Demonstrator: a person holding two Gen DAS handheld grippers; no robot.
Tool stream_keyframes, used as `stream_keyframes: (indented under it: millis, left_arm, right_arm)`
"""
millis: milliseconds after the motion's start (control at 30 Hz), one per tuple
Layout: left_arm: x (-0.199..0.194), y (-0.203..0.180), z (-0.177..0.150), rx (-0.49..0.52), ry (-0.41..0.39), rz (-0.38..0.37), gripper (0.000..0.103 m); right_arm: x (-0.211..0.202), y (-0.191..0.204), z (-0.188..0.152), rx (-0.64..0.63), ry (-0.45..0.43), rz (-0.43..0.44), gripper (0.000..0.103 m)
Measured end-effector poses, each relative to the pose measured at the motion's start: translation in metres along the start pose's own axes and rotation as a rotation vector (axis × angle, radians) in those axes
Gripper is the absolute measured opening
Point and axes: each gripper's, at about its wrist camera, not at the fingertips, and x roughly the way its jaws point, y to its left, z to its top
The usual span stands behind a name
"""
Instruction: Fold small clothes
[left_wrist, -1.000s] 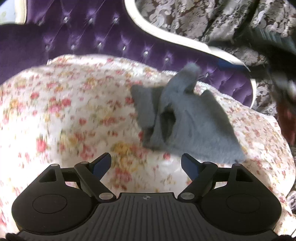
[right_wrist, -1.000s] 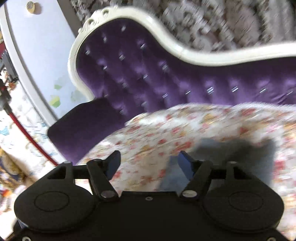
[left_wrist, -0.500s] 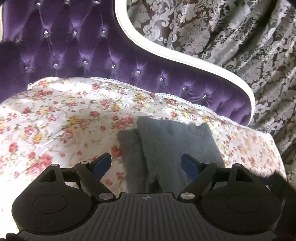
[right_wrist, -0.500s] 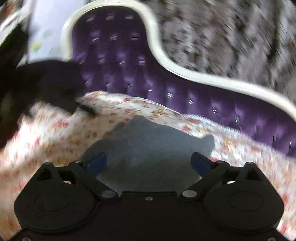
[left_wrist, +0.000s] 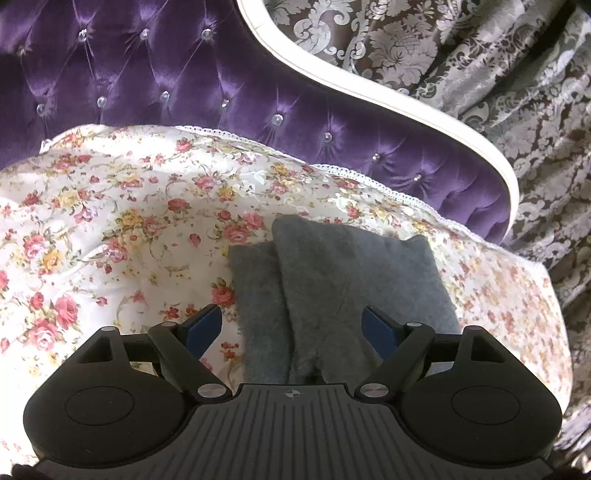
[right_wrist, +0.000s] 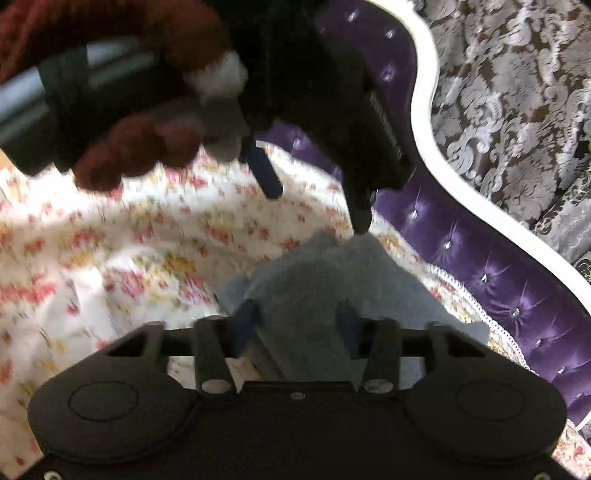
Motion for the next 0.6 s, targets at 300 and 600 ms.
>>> stream_keyframes:
  millis: [300,600]
  left_arm:
    - [0.023,-0.01,0.011,-0.035,0.08,-0.121,0.089]
    - [0.065,-0.017,0.018,-0.094,0.128,-0.176,0.085]
  right_arm:
    - [-0.019,-0.055,-0.014,0.36,-0.09,0.007,0.014]
    - [-0.017,-0.061,-0.022,0.416,-0.09,0.048,0.014]
